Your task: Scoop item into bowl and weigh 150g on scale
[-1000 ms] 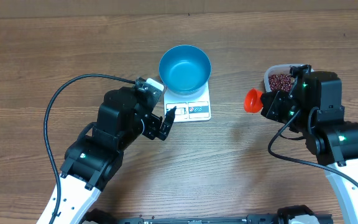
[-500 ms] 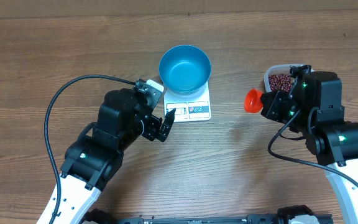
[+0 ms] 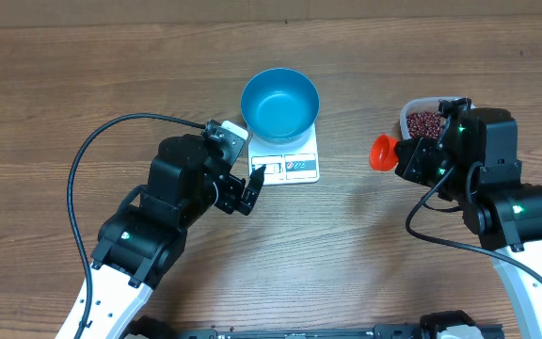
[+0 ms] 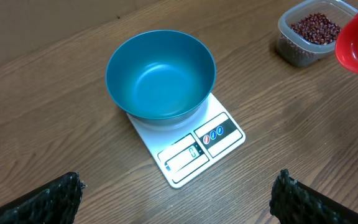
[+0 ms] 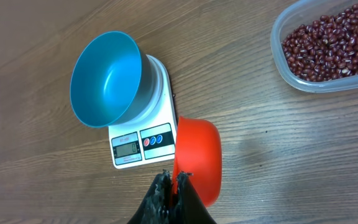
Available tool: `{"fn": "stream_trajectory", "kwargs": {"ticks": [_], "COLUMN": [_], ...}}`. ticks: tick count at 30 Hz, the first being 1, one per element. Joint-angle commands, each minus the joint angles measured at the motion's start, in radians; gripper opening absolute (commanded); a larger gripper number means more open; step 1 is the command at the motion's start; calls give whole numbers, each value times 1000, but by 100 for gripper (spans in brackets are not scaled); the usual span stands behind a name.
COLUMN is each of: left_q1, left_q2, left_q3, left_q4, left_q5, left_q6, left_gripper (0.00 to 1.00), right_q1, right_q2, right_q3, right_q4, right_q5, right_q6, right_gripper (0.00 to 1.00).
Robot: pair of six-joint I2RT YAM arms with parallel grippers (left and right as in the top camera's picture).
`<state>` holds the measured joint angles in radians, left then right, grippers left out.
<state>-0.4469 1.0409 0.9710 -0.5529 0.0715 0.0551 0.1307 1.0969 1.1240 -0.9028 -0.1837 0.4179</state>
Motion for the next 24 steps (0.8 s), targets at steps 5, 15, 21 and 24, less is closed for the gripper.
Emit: {"fn": "stream_trajectory", "kwargs": {"ticks": [5,15,21,24], "left_q1": [2,2,2,2], "left_q2": [0,0,0,0], "left_q3": [22,22,22,22], "left_q4": [2,2,2,3], "left_q5": [6,6,6,6], "left_q6": [-10,-10,-10,-10], "left_gripper": [100,100,99,100], "right_q1": [-6,-9,-9,-9], "right_q2": [-7,-7,-2,8], "right_q3": [23,23,23,24], "right_q4": [2,-36,-52,-51], "right_q5": [-5,39,90,117], "right_q6": [-1,-37,-80,-115], "right_gripper": [4,4,4,4]}}
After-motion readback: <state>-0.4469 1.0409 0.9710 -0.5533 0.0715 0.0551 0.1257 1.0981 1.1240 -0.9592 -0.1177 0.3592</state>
